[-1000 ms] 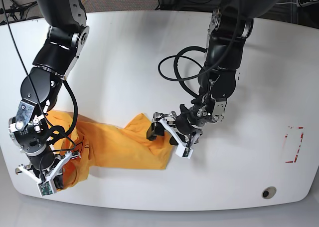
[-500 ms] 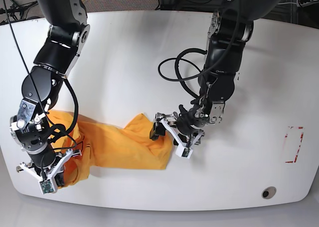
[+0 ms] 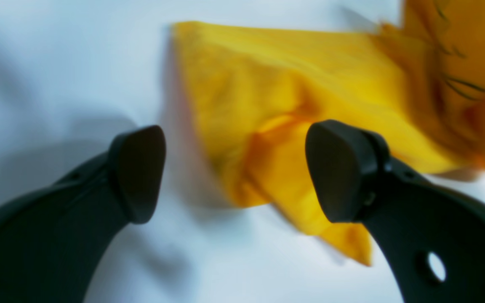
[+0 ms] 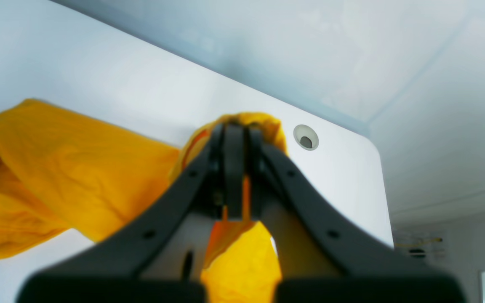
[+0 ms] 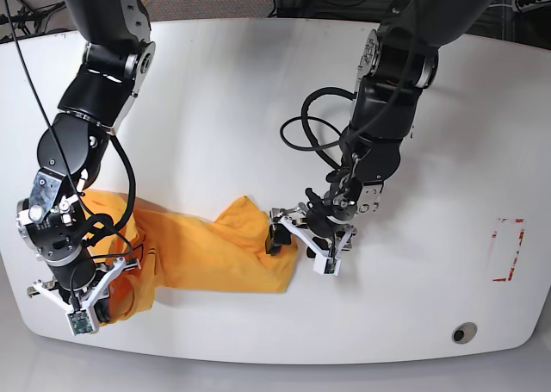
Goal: Fold the T-shirt properly
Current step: 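Close the left gripper on the shirt's bunched end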
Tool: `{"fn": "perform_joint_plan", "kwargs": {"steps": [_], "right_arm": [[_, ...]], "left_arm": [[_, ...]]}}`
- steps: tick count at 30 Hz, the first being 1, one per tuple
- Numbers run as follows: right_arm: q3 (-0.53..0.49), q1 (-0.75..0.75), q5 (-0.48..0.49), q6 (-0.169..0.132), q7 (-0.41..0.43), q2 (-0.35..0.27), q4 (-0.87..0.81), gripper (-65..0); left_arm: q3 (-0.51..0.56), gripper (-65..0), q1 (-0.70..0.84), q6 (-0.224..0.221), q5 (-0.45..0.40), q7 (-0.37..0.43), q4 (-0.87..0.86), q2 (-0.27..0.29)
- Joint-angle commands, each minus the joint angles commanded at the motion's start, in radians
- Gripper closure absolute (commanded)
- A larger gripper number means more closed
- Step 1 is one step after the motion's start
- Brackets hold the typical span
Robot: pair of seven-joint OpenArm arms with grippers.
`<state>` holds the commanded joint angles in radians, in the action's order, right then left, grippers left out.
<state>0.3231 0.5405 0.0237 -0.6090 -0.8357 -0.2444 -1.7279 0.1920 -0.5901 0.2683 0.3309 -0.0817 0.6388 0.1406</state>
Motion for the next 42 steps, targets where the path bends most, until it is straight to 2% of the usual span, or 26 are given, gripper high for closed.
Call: {"fn": "perform_joint_plan", "kwargs": {"steps": [4,6,16,18,26,28,34,42], "right_arm": [[0.001,0.001,0.0,0.0,0.001,0.0,-0.002,0.0],[-0.001,-0.004,0.002,-0.002,0.002,0.0,-0.009,0.0],[-0.001,-0.008,0.002,-0.003,0.001,0.0,-0.004,0.0],[-0.005,-0.01,0.004,-0.001,-0.002,0.001,-0.013,0.0],[-0.006,-0.014,0.005,-0.001,-0.002,-0.001,-0.017,0.0],[-0.003,-0.013,0.002,-0.003,-0.007,0.001,-0.015,0.0],[-0.002,-0.011,0.0,-0.004,-0.009,0.002,-0.019,0.0],[-0.004,-0.009,-0.002,-0.006,-0.008,0.002,-0.025,0.0]], "left_arm": [[0.045,-51.1,-0.002,-0.034,0.045,0.035,-0.002,0.007],[0.104,-50.5,-0.012,-0.059,0.074,0.05,-0.012,0.016],[0.105,-45.9,-0.021,-0.06,0.066,0.018,-0.024,0.016],[0.096,-38.8,-0.019,-0.059,0.047,-0.006,-0.027,0.016],[0.088,-20.3,-0.019,-0.035,0.04,-0.021,-0.022,0.016],[0.07,-6.8,-0.024,-0.042,0.035,-0.022,-0.015,0.016],[0.064,-3.6,-0.027,-0.041,0.031,-0.012,-0.023,0.016],[0.063,-5.1,-0.049,-0.044,0.039,0.027,-0.053,0.016]]}}
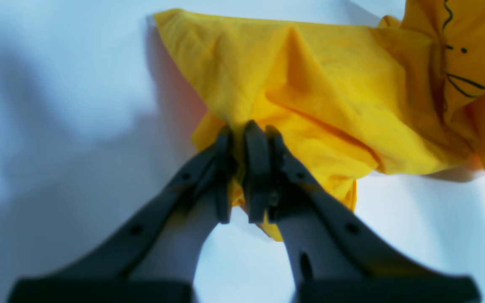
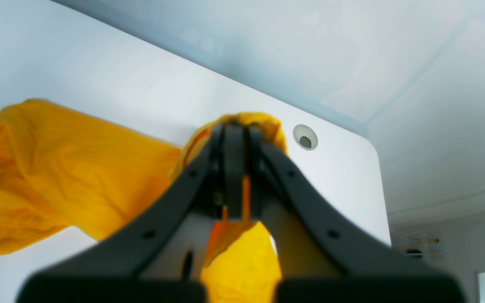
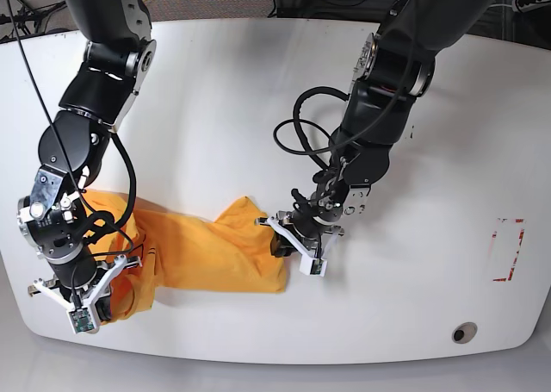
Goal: Fold the T-shirt properly
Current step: 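Close the left gripper on the shirt's bunched end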
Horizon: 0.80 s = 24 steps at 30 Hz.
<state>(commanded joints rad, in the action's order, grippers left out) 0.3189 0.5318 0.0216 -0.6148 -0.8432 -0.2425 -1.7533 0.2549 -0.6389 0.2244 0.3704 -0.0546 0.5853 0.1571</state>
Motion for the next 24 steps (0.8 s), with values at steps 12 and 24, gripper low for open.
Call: {"fn": "perform_joint_plan", "kwargs": {"steps": [12,24], "right_arm": [[0.001,-0.003,-0.002,-0.002,-0.003,0.0,-0.001,0.0],[0.004,-0.003,0.001,-0.004,-0.004,-0.003,-0.003,0.0]], "left_arm": [[0.002,-1.7,-0.026,-0.01,0.035,-0.007,0.026,0.0],[0.058,-0.9,-0.013,-0.006,0.041,-0.014,0.031,0.0]]}}
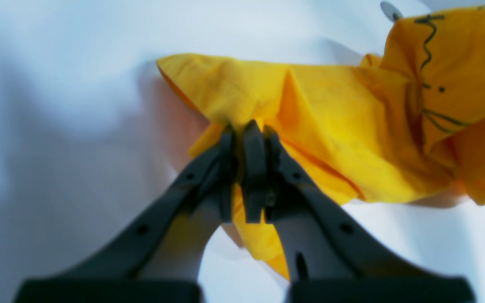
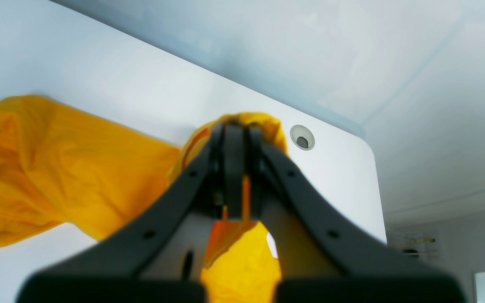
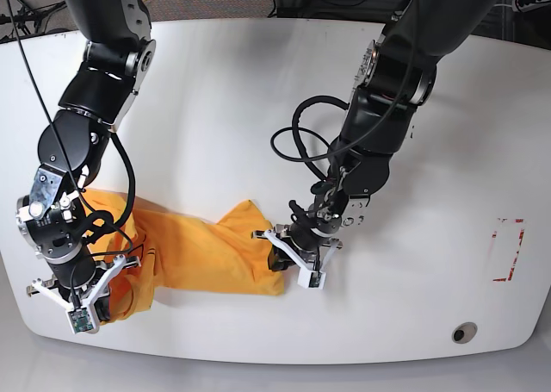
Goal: Fold the T-shirt properly
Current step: 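Close the left gripper on the shirt's bunched end, then pull the left gripper away from the right gripper, stretching the shirt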
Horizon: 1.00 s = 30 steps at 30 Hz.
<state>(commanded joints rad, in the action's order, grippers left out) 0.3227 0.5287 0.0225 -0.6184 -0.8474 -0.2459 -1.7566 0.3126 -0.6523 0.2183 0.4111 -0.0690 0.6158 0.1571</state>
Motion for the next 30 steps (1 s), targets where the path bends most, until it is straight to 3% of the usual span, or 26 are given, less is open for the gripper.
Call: {"fn": "perform_joint_plan", "kwargs": {"steps": [8,14,18,20,30], "right_arm": [[0.004,-0.005,0.0,0.001,-0.002,-0.001,-0.011,0.0],[0.012,-0.008,0.0,-0.013,-0.002,0.001,-0.022,0.0],[0.027,-0.004,0.0,-0.015,0.0,0.001,-0.028,0.0],[0.03,0.011,-0.002,-0.008,-0.001,0.0,-0.011,0.0],[0.018,0.019,-0.004,-0.007,0.0,0.0,0.0,0.0]], "left_arm": [[0.017,-1.0,0.008,-0.001,-0.002,-0.015,-0.008,-0.007],[0.01,-0.9,0.018,-0.009,0.002,-0.086,0.076,-0.051],[0.003,-1.0,0.021,-0.013,0.002,-0.131,0.15,-0.1],[-0.025,-1.0,0.033,-0.012,-0.001,-0.201,0.285,-0.205],[-0.122,-1.1,0.075,-0.013,0.005,-0.281,0.445,-0.28]]}}
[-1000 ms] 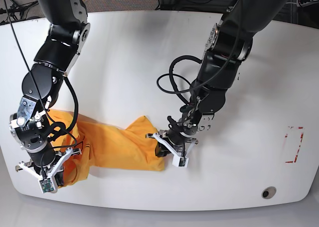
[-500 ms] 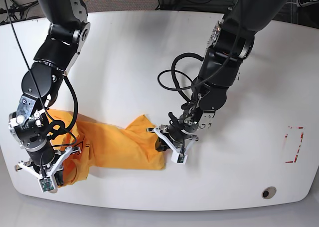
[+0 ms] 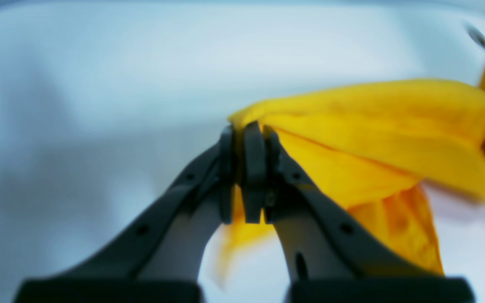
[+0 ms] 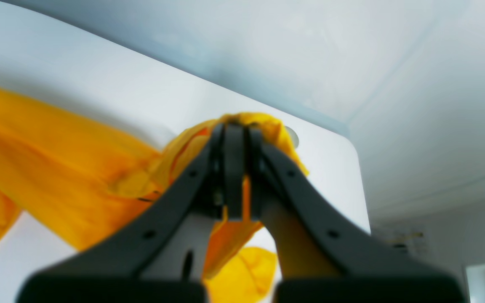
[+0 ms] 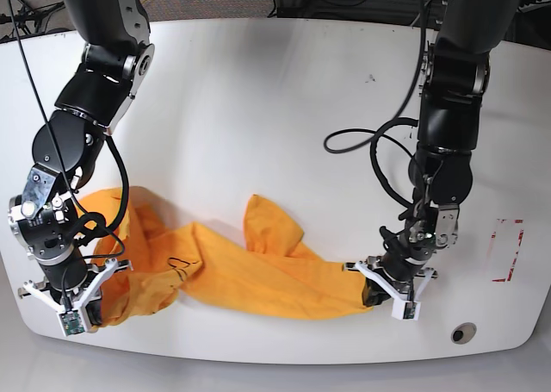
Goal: Fold the T-shirt properly
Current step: 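Pull the left gripper away from the right gripper, stretching the shirt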
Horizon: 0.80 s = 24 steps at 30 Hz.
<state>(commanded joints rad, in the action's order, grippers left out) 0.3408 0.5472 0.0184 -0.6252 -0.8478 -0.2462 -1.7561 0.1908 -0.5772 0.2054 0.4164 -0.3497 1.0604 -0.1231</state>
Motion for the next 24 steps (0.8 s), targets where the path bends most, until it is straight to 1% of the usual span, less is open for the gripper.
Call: {"fn": "perform_joint_plan", "kwargs": {"steps": [2,4,12,14,16,20,24], "right_arm": [[-0.002,0.007,0.001,0.0,-0.003,0.002,-0.001,0.0],[-0.002,0.009,0.002,0.002,-0.003,0.003,-0.001,0.0],[-0.005,0.018,0.001,0.015,-0.002,0.001,0.006,0.0],[-0.005,0.011,0.001,0.009,-0.004,0.001,-0.003,0.0],[-0.005,0.012,0.0,0.009,-0.004,0.001,-0.003,0.0],[-0.005,0.012,0.001,0.004,-0.004,0.001,-0.008,0.0],[-0.003,0.012,0.004,-0.007,-0.006,0.002,-0.018,0.0]], "left_arm": [[-0.039,-0.9,0.014,0.0,-0.004,-0.012,0.042,-0.019],[-0.048,-0.8,0.019,-0.001,-0.005,-0.015,0.057,-0.025],[-0.039,-0.8,0.026,0.005,-0.008,-0.017,0.08,-0.039],[-0.027,-0.9,0.026,0.022,-0.012,-0.002,0.087,-0.029],[-0.026,-1.0,0.027,0.029,-0.012,-0.005,0.097,-0.031],[-0.031,-1.0,0.029,0.043,-0.012,-0.008,0.126,-0.041],[-0.04,-1.0,0.031,0.068,-0.014,-0.011,0.164,-0.054]]}}
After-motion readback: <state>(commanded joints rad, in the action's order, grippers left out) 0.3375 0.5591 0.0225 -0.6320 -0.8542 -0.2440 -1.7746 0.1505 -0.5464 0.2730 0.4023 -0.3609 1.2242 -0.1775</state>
